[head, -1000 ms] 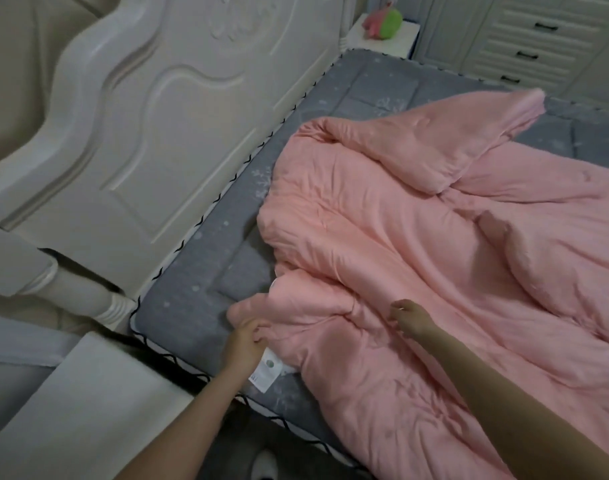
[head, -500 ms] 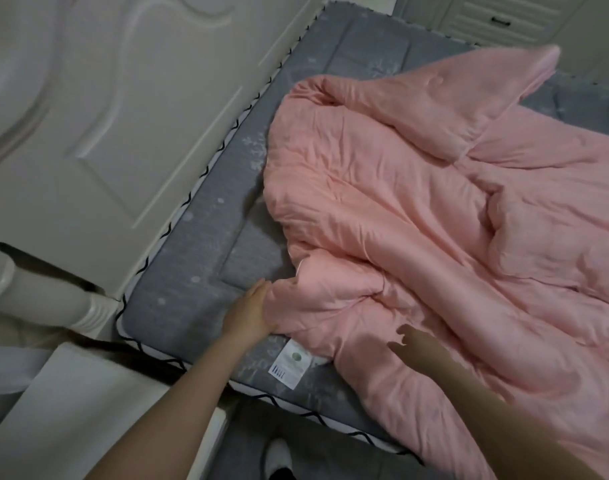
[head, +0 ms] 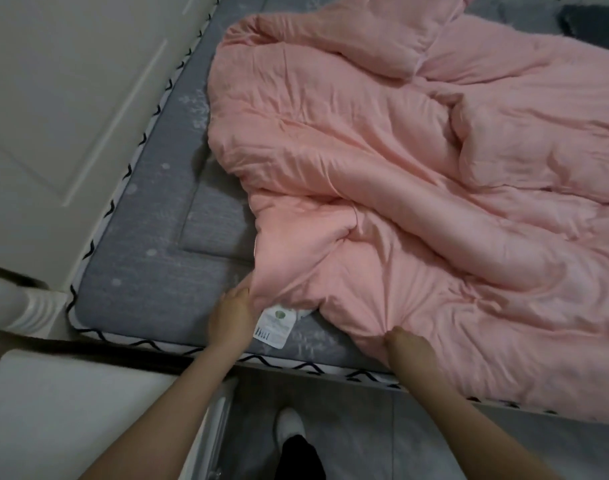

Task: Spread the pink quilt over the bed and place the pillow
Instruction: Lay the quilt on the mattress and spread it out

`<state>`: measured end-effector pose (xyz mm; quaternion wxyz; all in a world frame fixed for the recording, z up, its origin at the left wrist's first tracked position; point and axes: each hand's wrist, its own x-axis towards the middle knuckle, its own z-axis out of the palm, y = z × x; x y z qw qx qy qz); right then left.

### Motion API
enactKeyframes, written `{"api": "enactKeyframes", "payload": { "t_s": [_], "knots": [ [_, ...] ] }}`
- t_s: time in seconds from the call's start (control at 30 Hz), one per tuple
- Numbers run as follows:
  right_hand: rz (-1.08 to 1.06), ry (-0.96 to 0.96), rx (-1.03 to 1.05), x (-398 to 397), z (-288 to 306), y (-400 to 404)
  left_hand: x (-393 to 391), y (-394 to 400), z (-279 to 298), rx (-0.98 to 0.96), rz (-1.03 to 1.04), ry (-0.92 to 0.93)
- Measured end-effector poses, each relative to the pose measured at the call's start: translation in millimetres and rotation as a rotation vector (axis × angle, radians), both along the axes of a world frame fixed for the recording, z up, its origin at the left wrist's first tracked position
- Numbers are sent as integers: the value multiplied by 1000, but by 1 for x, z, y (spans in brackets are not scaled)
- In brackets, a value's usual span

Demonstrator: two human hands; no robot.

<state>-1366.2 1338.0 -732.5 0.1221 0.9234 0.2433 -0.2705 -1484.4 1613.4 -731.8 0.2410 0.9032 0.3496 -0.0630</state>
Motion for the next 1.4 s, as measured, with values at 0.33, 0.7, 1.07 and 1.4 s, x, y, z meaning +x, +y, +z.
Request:
{"api": "enactKeyframes", "payload": {
  "t_s": [0.33,0.7,1.07,1.4],
  "knots": [
    [-83,189,166,-70,79,-58,-109,46,99,-95,620,-179],
    [-122,357,294,-94,87,16,-177,65,95,-205,630,-19],
    [91,323,212,-54,76,141,-126,102,57,-446,551,-36],
    [-279,276,353,-29,61,245,-100,114,17,-611,593,-24]
  ]
}}
